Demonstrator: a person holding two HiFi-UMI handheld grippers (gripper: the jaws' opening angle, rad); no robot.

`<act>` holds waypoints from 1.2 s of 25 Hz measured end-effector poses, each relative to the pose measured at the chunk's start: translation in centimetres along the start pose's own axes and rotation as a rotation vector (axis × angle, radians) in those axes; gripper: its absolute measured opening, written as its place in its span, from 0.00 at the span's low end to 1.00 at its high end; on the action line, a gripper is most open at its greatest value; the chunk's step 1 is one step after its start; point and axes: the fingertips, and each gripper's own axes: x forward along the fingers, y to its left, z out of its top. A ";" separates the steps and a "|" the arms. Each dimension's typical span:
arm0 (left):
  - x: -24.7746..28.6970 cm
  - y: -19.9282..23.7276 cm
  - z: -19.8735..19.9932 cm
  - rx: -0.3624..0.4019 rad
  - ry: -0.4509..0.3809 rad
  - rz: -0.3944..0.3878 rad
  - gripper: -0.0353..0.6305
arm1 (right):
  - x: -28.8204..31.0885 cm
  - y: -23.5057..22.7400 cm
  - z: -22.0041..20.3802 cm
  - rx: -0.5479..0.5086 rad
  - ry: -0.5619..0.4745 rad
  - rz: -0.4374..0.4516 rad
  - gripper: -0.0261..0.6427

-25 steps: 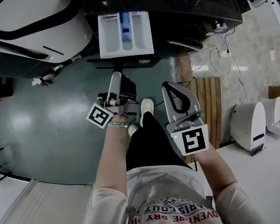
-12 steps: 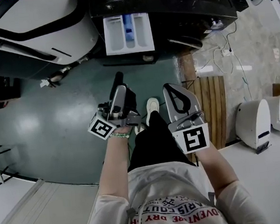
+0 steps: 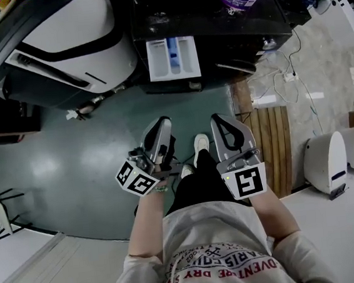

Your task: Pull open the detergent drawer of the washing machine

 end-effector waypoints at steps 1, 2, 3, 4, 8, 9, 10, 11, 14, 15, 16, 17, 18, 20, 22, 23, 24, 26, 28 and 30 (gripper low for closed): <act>0.2 -0.9 0.4 0.034 0.022 -0.011 0.04 | -0.1 0.0 0.7 -0.001 -0.009 -0.002 0.04; 0.4 -1.7 0.8 0.066 0.040 -0.019 0.04 | -0.1 0.0 1.4 -0.002 -0.018 -0.003 0.04; 0.6 -2.4 1.4 0.099 0.056 -0.025 0.04 | -0.1 0.0 2.0 -0.006 -0.027 -0.004 0.04; 0.9 -3.0 1.9 0.135 0.071 -0.029 0.04 | 0.0 0.1 2.7 -0.011 -0.036 -0.004 0.04; 1.9 -5.6 4.0 0.324 0.172 -0.023 0.04 | 0.0 0.1 5.3 -0.023 -0.071 -0.004 0.04; 2.1 -6.1 4.4 0.381 0.207 -0.018 0.04 | 0.0 0.1 6.0 -0.024 -0.077 -0.006 0.04; 2.3 -6.6 4.8 0.439 0.238 -0.011 0.04 | -0.1 0.0 6.6 -0.027 -0.083 -0.008 0.04; 2.4 -7.0 5.2 0.496 0.263 -0.005 0.04 | -0.1 0.0 7.3 -0.032 -0.090 -0.011 0.04; 2.7 -8.2 6.5 0.621 0.307 0.015 0.04 | -0.5 -0.3 8.8 -0.045 -0.107 -0.024 0.04; 2.7 -8.5 6.9 0.652 0.322 0.022 0.04 | -0.7 -0.4 9.2 -0.046 -0.110 -0.030 0.04; 2.7 -8.9 7.1 0.682 0.341 0.027 0.04 | -1.0 -0.6 9.6 -0.046 -0.110 -0.036 0.04; 2.7 -9.3 7.3 0.713 0.361 0.029 0.04 | -1.3 -0.9 9.9 -0.047 -0.111 -0.040 0.04; 2.8 -9.7 7.4 0.745 0.377 0.030 0.04 | -1.6 -1.1 10.3 -0.050 -0.113 -0.042 0.04; 2.8 -10.4 7.8 0.796 0.394 0.031 0.04 | -2.1 -1.5 10.9 -0.051 -0.120 -0.042 0.04; 2.7 -11.0 8.1 0.825 0.392 0.035 0.04 | -2.7 -2.0 11.4 -0.047 -0.131 -0.048 0.04; 2.7 -11.4 8.3 0.835 0.388 0.036 0.04 | -3.0 -2.2 11.6 -0.047 -0.136 -0.054 0.04; 2.6 -11.7 8.4 0.844 0.384 0.039 0.04 | -3.3 -2.6 11.6 -0.055 -0.137 -0.060 0.04; 2.5 -12.2 8.6 0.862 0.382 0.043 0.04 | -3.8 -3.1 11.2 -0.075 -0.129 -0.070 0.04; 2.5 -12.6 8.6 0.878 0.386 0.043 0.04 | -4.2 -3.2 11.2 -0.070 -0.126 -0.069 0.04; 2.3 -13.0 8.4 0.879 0.395 0.036 0.04 | -4.5 -2.8 11.3 -0.065 -0.126 -0.050 0.04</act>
